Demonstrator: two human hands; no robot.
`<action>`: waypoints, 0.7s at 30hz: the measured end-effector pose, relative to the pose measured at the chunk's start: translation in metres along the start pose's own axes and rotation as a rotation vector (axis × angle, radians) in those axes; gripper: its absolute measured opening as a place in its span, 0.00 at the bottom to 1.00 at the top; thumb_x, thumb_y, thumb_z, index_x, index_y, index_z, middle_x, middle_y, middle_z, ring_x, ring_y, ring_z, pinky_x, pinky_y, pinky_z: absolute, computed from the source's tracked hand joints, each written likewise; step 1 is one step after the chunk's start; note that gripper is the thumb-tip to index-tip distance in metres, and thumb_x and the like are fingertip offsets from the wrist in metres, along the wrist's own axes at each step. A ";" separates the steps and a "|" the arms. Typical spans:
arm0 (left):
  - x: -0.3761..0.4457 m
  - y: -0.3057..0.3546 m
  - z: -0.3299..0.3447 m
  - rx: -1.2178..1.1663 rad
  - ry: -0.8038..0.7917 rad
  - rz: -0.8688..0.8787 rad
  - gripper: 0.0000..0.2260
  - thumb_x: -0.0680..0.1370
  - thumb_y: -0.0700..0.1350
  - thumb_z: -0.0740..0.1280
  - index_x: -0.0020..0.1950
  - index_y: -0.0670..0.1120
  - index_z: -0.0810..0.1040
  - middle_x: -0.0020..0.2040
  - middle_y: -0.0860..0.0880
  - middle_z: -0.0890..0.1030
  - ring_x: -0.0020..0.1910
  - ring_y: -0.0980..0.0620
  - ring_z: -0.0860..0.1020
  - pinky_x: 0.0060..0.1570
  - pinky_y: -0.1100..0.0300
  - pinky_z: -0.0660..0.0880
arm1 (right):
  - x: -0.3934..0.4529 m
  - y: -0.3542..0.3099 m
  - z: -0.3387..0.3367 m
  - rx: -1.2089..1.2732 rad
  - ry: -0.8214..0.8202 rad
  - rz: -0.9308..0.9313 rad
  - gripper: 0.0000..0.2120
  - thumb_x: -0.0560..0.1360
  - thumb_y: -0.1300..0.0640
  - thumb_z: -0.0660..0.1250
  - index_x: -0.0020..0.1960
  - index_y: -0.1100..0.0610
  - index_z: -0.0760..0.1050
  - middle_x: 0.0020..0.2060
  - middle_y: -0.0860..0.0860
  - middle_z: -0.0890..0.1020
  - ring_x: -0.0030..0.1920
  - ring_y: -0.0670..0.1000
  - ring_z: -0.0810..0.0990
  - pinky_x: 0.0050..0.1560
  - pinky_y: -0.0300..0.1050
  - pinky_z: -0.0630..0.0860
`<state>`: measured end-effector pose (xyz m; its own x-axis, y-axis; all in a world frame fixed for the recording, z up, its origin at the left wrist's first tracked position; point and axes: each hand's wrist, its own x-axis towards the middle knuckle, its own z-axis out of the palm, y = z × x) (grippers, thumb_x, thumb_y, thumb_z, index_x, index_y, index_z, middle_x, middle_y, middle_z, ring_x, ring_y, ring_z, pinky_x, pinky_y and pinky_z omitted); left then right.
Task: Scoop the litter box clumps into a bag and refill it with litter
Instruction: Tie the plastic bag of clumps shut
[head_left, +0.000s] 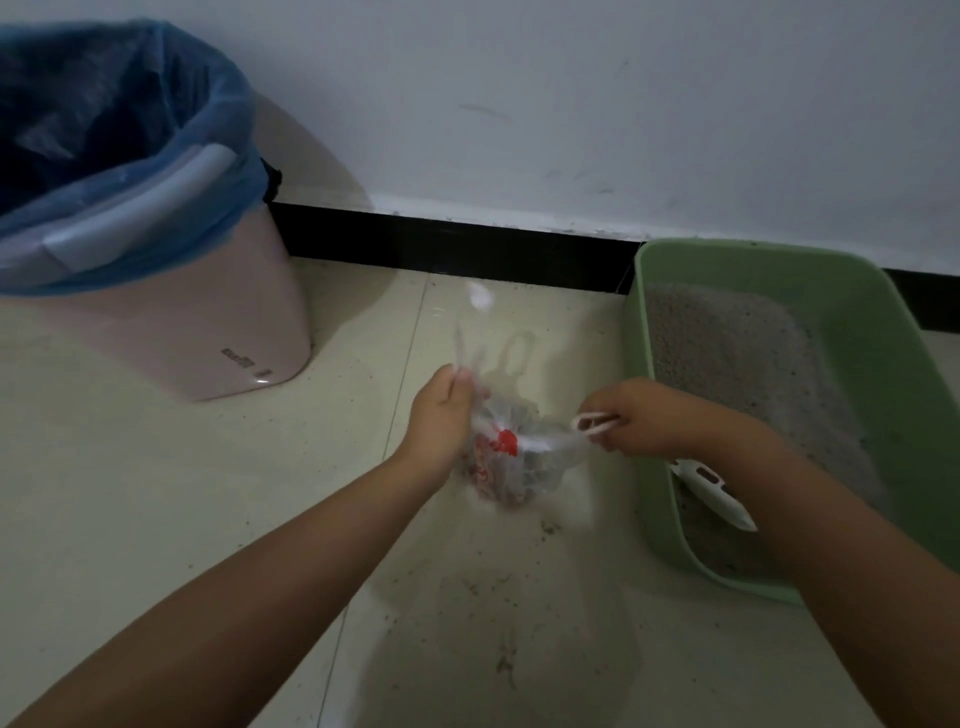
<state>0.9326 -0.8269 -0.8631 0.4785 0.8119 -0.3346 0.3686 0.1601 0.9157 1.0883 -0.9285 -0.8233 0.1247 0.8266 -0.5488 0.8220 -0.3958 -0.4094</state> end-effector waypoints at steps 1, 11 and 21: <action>-0.004 0.002 0.001 0.025 -0.050 0.074 0.15 0.83 0.42 0.50 0.40 0.45 0.69 0.38 0.50 0.72 0.37 0.56 0.71 0.32 0.77 0.68 | -0.003 0.002 -0.004 0.082 0.018 0.010 0.08 0.76 0.69 0.59 0.51 0.67 0.76 0.35 0.50 0.75 0.34 0.47 0.73 0.34 0.33 0.67; 0.010 0.004 0.029 0.776 -0.398 -0.021 0.14 0.80 0.39 0.55 0.61 0.34 0.72 0.62 0.38 0.73 0.59 0.41 0.74 0.55 0.56 0.70 | -0.015 0.024 -0.009 0.699 0.219 -0.047 0.14 0.77 0.70 0.58 0.38 0.57 0.75 0.24 0.48 0.81 0.24 0.37 0.76 0.31 0.27 0.74; 0.003 0.004 0.049 0.843 -0.282 0.046 0.23 0.81 0.54 0.52 0.53 0.38 0.78 0.50 0.40 0.80 0.51 0.43 0.78 0.45 0.56 0.71 | 0.012 0.017 0.000 1.220 0.415 0.000 0.12 0.77 0.72 0.55 0.52 0.58 0.69 0.32 0.48 0.83 0.34 0.44 0.80 0.39 0.39 0.76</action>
<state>0.9744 -0.8516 -0.8716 0.6447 0.6213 -0.4453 0.7550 -0.4264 0.4982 1.1035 -0.9256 -0.8369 0.4679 0.8015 -0.3725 -0.1877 -0.3217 -0.9280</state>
